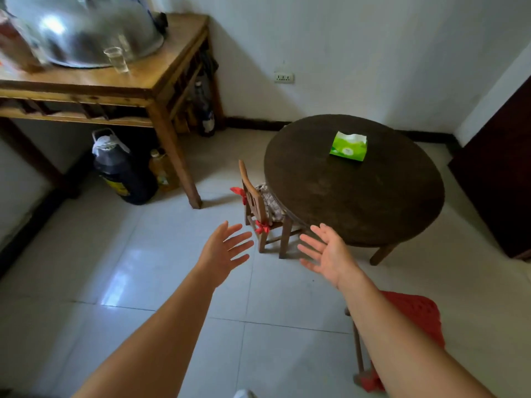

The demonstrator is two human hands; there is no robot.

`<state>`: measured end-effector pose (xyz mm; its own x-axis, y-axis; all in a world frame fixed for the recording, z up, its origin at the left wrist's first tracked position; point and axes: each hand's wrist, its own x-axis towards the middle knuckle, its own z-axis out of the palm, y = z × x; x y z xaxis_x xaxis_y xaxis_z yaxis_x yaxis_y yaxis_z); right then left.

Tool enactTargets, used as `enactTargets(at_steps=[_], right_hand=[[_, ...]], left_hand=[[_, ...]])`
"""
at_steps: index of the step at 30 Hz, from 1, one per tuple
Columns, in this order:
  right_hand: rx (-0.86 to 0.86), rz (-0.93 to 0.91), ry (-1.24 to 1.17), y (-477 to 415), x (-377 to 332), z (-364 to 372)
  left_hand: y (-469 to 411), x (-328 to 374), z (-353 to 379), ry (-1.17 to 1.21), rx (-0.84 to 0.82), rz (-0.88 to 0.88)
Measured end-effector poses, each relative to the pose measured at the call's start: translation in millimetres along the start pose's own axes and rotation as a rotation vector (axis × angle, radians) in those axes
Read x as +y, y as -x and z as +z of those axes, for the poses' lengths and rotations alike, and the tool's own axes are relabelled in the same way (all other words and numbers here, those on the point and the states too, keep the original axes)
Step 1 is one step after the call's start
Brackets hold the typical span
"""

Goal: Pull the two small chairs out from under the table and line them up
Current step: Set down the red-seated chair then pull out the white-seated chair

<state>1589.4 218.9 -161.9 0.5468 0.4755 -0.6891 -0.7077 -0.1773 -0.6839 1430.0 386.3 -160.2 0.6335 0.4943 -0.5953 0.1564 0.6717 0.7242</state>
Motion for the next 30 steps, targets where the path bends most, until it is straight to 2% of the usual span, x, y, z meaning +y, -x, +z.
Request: enactTargets(at_steps=[8,16,23,30], right_hand=[[-0.044,-0.002,0.018,-50.0,-24.8,85.6],[-0.087,-0.024,0.013,-134.8,-73.0,148.4],[-0.081,0.003,-0.006,-216.9,-122.2,198.4],[-0.023,0.012,-0.087,-262.3,-154.8,223.7]], left_hand=[[-37.1,77.6,-50.3,0.005,0.006,0.047],[-124.2,153.8,-75.4,-0.042,0.018,0.091],[-225.4,230.6,-71.8,-0.138,-0.013,0.049],[-301.5,275.0,-57.9,-0.215,-0.07,-0.034]])
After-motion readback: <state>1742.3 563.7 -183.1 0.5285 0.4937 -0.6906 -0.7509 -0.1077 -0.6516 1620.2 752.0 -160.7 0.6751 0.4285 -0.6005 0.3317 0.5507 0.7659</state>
